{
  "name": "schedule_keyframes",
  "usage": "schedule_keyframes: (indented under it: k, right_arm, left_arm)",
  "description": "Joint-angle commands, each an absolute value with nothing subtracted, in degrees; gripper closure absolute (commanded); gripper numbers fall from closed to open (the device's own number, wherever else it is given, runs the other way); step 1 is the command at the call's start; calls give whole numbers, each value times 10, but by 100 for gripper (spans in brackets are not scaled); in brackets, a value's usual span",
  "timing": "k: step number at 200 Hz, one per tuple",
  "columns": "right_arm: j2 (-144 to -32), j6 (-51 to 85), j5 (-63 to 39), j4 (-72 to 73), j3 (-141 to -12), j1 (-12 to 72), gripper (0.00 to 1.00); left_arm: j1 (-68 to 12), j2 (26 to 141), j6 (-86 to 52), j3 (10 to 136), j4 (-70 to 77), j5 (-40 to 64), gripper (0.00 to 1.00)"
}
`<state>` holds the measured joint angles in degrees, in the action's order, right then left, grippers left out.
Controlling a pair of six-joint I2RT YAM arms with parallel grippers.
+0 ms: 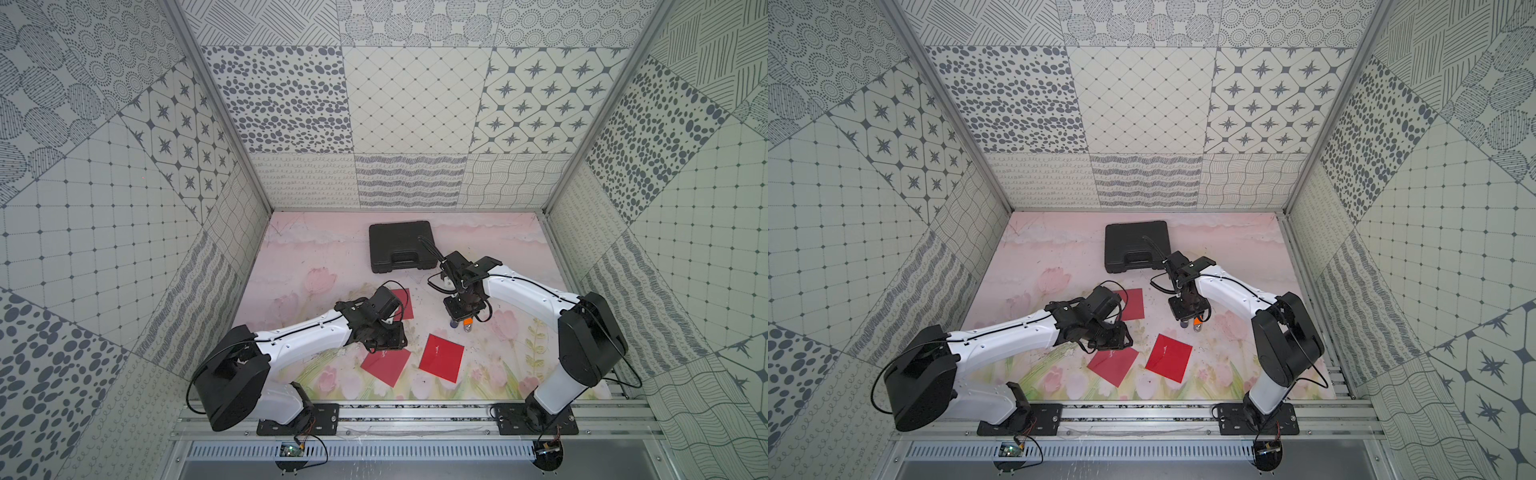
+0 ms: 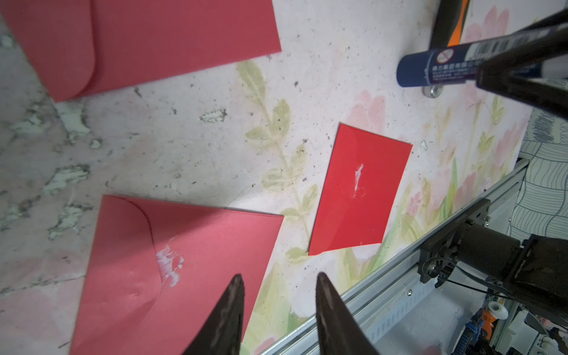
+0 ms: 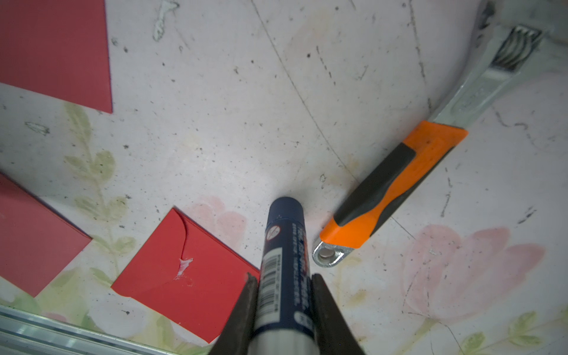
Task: Seal the envelope with a glue stick
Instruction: Close the lid of the glue stick, then place the glue stick at the center of the board.
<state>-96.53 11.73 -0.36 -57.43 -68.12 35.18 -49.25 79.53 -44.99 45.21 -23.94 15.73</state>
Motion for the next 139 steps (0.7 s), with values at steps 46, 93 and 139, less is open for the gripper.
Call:
schedule_keyframes:
  k: [46,93,139]
  right_arm:
    - [-959,133,-25,-490,-627,358,100]
    - [-813,176,-1,-162,-486,365,100]
    - [-845,134,53,182,-347,372,95]
  left_arm:
    - [-486,779,-442,453,-270,145,60]
    - [-482,755,-443,456,-277,121,60]
    - [-481,734,-452,442,-276,98,59]
